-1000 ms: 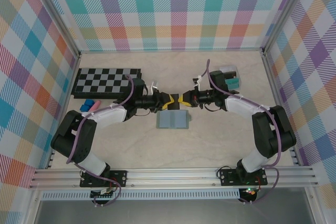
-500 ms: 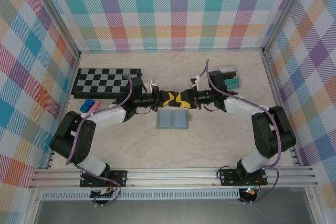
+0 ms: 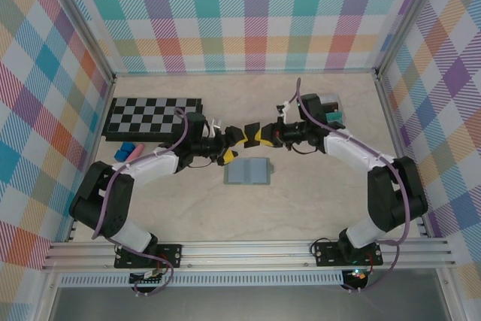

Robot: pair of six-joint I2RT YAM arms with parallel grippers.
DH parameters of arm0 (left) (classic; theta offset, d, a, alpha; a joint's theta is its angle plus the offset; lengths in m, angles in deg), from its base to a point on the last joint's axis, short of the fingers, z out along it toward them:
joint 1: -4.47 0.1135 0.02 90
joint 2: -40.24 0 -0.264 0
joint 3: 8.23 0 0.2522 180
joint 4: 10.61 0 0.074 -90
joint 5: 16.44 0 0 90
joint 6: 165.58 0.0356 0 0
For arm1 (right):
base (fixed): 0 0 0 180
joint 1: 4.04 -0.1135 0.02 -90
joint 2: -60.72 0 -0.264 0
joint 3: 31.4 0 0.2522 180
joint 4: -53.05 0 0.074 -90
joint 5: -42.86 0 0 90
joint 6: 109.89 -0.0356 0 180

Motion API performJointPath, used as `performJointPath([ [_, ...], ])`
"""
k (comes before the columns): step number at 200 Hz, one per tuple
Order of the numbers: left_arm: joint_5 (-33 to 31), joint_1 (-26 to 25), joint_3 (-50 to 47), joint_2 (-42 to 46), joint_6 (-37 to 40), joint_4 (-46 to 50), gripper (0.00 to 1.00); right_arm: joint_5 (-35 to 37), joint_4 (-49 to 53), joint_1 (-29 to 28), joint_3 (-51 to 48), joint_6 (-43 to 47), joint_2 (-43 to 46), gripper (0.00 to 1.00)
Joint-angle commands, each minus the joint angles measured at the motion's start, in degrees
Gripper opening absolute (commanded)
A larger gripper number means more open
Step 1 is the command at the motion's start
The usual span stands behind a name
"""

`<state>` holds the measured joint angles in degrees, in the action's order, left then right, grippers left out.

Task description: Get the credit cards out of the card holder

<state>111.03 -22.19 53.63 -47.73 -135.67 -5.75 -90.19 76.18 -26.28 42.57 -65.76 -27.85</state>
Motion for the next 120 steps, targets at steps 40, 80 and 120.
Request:
performJointPath([
  [40,-16.85,2.57,6.78,6.97,18.37,31.08,1.0,42.6,31.6,4.55,16.25,1.53,-2.05,0.0],
  [80,-20.95,2.57,10.6,6.87,23.43,38.42,1.0,59.55,38.2,7.7,25.45,-8.96,-8.46,0.0],
  [120,-20.38,2.71,14.06,4.44,26.88,41.08,1.0,65.04,44.91,9.27,39.36,-14.86,-20.43,0.0],
])
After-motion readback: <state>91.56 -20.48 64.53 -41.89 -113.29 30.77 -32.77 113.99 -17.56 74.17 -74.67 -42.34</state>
